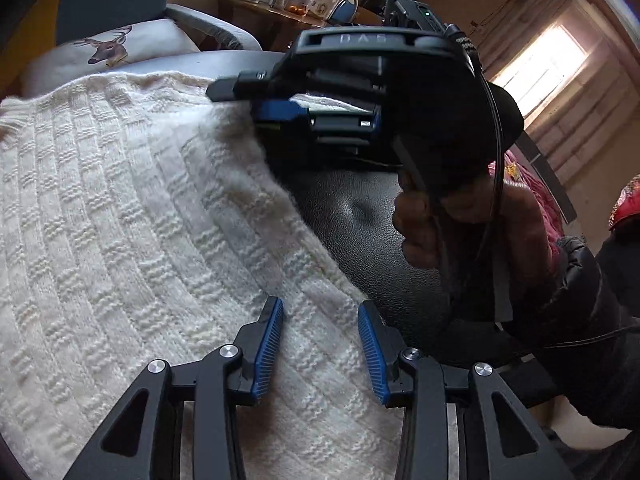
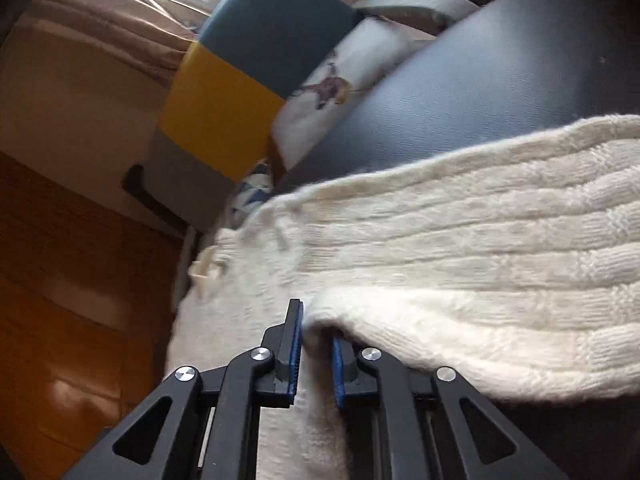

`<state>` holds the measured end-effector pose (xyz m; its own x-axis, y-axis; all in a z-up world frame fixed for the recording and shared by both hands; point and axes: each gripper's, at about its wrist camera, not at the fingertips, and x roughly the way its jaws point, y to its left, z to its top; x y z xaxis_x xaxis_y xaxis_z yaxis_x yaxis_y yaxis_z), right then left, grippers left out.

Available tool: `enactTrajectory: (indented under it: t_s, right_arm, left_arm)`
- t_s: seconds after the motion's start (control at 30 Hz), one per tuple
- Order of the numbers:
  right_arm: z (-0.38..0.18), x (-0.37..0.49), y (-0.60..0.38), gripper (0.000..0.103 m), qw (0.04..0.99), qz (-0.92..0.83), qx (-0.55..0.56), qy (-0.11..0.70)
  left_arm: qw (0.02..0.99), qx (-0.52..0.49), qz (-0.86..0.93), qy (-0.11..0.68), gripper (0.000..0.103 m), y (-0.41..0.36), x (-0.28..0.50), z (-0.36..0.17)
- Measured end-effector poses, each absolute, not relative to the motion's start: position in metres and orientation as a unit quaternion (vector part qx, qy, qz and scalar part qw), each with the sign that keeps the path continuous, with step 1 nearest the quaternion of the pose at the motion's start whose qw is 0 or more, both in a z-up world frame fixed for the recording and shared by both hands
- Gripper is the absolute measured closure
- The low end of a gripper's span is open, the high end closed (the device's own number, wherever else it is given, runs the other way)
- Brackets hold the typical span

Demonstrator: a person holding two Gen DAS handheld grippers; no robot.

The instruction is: Fold clothes

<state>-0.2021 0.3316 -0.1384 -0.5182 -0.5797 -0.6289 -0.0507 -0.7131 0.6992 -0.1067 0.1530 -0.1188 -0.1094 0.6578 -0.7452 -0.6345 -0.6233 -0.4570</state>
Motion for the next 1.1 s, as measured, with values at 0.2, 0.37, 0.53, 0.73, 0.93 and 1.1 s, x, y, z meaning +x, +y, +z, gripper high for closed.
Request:
enactTrajectory:
  t_s: [0.2,0.37,0.53,0.73,0.93,1.1]
  right_arm:
    - [-0.139,-0.203,0.332,0.093,0.139,-0.806,0.489,-0.303]
    - [-0.129,-0.169,0.35,0.08,0.173,-0.784,0.494,-0.334]
    - [-0.122,-0.1,0.431,0.08,0.139,-0.774,0.439,-0.435]
    - [-0.128,-0.01,0.573,0.076,-0.06,-0.765,0.323,-0.554]
    - [-0.142,-0.008,0.628,0.076,-0.142,-0.755,0.281,-0.575]
    - [-0.139,-0.052,0.621,0.086,-0.141,-0.785,0.282,-0.533]
  left_arm:
    - [0.433,-0.496,0.752,0.026,0.064,0.163,-0.1,-0.116]
    - [0.435,-0.493,0.753,-0.021,0.064,0.157,-0.106,-0.103]
    - [0.416,-0.49,0.765,-0.032,0.064,0.153,-0.114,-0.1]
    - [0.367,-0.494,0.785,-0.065,0.063,0.137,-0.136,-0.103]
    - [0.329,-0.513,0.787,-0.094,0.063,0.111,-0.147,-0.112]
    - [0.315,-0.526,0.785,-0.089,0.061,0.118,-0.148,-0.109]
